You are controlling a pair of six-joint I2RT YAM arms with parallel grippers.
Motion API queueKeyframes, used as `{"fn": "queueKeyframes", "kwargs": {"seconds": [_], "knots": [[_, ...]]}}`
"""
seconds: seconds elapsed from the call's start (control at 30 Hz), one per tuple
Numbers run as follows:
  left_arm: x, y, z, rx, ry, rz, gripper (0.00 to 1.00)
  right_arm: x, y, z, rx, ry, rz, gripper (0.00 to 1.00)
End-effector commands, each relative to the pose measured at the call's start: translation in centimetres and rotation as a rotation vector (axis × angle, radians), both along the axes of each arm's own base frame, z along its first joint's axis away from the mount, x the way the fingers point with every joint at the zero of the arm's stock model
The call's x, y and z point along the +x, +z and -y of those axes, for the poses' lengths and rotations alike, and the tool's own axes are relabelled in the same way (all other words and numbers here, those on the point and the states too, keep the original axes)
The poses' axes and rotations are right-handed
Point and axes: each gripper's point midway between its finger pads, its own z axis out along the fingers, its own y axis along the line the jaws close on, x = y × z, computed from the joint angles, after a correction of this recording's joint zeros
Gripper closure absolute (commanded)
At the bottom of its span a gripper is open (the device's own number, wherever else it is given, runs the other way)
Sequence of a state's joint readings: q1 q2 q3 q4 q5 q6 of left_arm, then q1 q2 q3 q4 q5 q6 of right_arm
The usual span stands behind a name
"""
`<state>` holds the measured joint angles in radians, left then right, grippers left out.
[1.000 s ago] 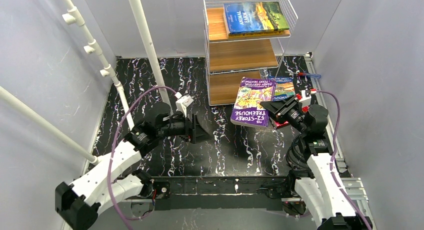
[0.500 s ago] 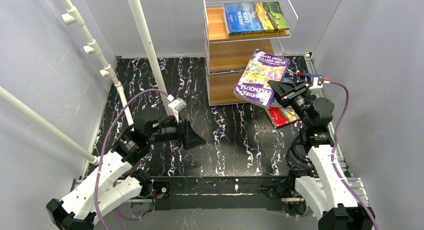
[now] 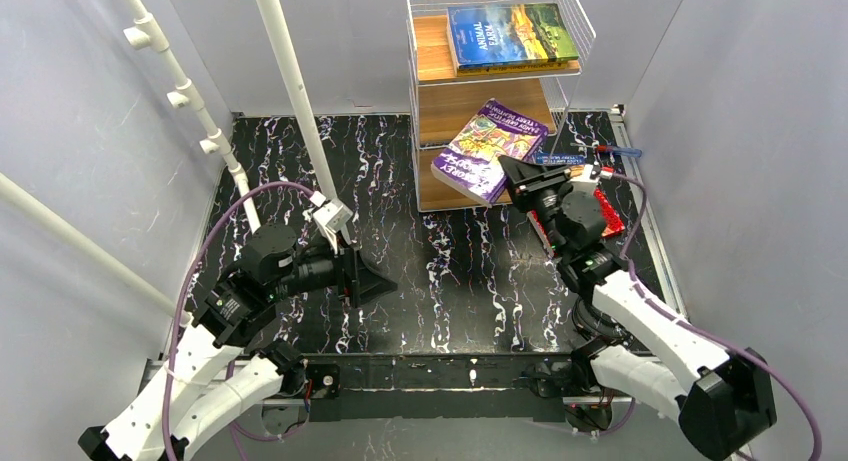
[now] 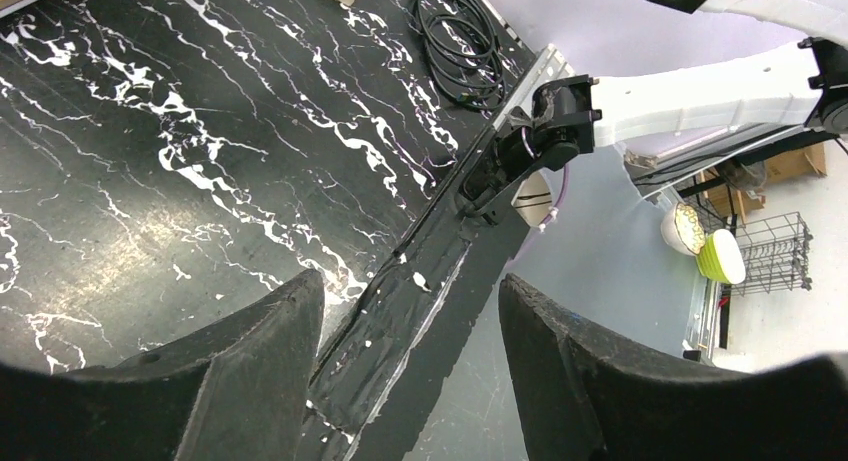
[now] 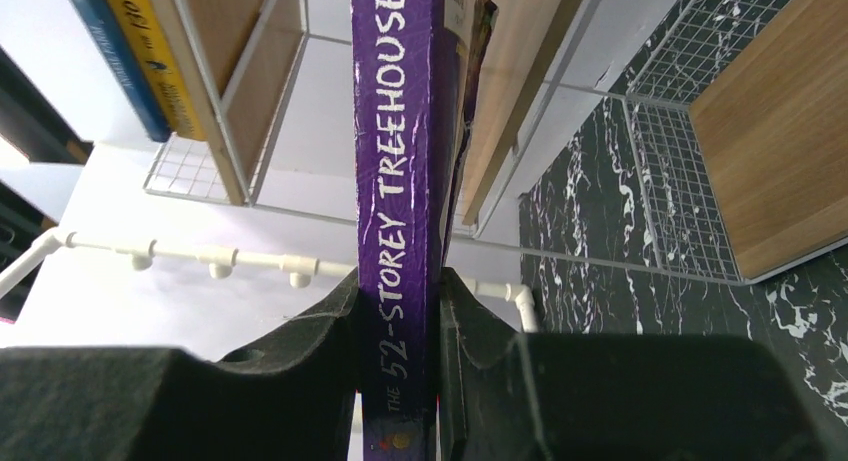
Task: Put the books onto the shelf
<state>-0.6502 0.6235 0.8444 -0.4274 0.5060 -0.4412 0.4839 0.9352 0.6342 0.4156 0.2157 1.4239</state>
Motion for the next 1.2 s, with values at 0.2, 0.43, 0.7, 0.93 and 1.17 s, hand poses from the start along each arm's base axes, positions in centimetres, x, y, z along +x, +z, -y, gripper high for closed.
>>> {"fn": "queueKeyframes", "kwargs": {"seconds": [0.2, 0.43, 0.7, 0.93, 1.17], "knots": [[-0.2, 0.9, -1.5, 0.015, 0.058, 0.05, 0.38, 2.1, 4.9, 0.5, 0.212, -0.358, 0.115, 0.99], [-1.1, 0.6, -2.0, 0.016, 0.057, 0.03, 0.38, 3.6, 6.3, 0.2, 0.262, -0.437, 0.156, 0.99], [-1.7, 0.7, -2.9, 0.009, 0.08, 0.051, 0.37, 5.7, 6.1, 0.0, 0.174, -0.615, 0.073, 0.99], [-2.1, 0.2, -3.5, 0.02, 0.093, 0.041, 0.37, 6.6, 4.3, -0.9, 0.164, -0.718, 0.011, 0.99], [-2.2, -0.1, -3.9, 0.027, 0.105, 0.045, 0.37, 7.1, 2.3, -0.9, 0.147, -0.785, -0.066, 0.99]]}}
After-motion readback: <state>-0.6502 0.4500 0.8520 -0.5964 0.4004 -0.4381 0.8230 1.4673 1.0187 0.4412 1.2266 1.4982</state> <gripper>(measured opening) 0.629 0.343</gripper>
